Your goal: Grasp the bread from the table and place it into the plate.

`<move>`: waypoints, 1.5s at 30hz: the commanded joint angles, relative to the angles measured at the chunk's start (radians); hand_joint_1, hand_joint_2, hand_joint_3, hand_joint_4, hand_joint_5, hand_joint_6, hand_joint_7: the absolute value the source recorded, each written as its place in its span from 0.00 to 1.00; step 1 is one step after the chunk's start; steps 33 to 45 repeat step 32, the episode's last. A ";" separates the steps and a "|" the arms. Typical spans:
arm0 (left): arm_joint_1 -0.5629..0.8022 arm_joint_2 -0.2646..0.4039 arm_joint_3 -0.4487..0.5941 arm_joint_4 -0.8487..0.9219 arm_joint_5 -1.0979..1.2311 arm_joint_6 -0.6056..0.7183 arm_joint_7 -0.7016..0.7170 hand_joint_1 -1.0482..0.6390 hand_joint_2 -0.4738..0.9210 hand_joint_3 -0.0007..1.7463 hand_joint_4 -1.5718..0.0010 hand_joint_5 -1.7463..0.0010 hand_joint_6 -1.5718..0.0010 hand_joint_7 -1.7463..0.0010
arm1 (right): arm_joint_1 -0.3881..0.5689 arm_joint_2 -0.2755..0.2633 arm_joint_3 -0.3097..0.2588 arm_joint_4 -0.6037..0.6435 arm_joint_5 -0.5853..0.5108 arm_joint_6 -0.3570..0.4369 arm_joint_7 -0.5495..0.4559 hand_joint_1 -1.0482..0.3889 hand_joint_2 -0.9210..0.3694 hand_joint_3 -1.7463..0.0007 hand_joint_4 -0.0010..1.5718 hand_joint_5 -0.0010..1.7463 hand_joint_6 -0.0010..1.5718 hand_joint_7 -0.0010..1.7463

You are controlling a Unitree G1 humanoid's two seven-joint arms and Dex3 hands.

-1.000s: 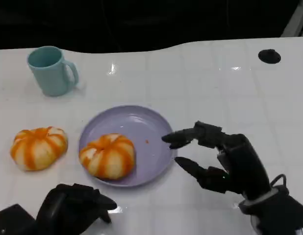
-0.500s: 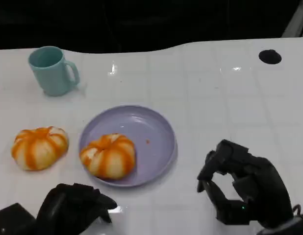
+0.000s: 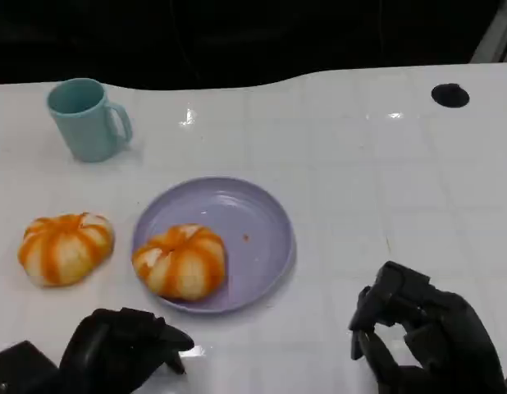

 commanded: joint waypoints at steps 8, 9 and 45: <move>0.013 0.014 0.010 -0.014 -0.020 0.003 -0.011 0.00 0.95 0.00 0.48 0.06 0.00 0.87 | 0.000 0.022 -0.040 0.044 -0.012 -0.033 0.004 0.53 0.35 0.29 0.50 1.00 0.41 0.95; 0.015 0.013 0.010 -0.018 -0.021 0.004 -0.010 0.00 0.95 0.00 0.48 0.06 0.00 0.87 | -0.002 0.024 -0.043 0.048 -0.012 -0.034 0.003 0.53 0.35 0.29 0.50 1.00 0.41 0.95; 0.014 0.026 0.012 -0.006 -0.037 -0.003 -0.029 0.00 0.95 0.00 0.49 0.06 0.00 0.88 | -0.027 0.041 -0.065 0.084 -0.018 -0.039 0.012 0.53 0.38 0.27 0.51 1.00 0.42 0.93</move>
